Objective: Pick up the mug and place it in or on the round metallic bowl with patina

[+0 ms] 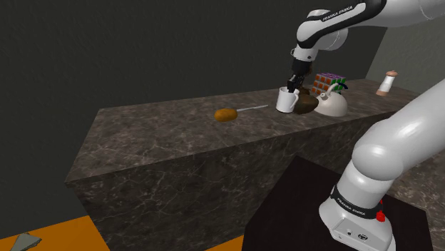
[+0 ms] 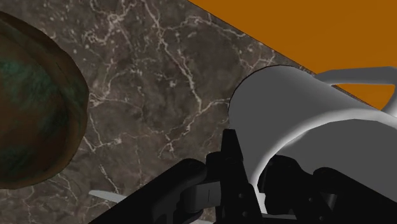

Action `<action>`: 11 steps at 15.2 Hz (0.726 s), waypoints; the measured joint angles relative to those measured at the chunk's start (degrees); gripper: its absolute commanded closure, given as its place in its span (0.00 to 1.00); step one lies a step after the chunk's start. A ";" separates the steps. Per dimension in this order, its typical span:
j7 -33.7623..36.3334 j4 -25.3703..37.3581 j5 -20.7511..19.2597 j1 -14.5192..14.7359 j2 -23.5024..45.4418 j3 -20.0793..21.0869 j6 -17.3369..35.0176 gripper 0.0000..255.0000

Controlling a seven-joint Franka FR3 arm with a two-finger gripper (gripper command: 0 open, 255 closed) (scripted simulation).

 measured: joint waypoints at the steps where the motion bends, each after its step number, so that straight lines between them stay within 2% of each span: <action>1: 0.06 0.62 0.00 0.00 -0.16 0.10 -0.78 1.00; 11: 0.01 7.46 0.14 0.05 -0.78 0.55 -8.20 1.00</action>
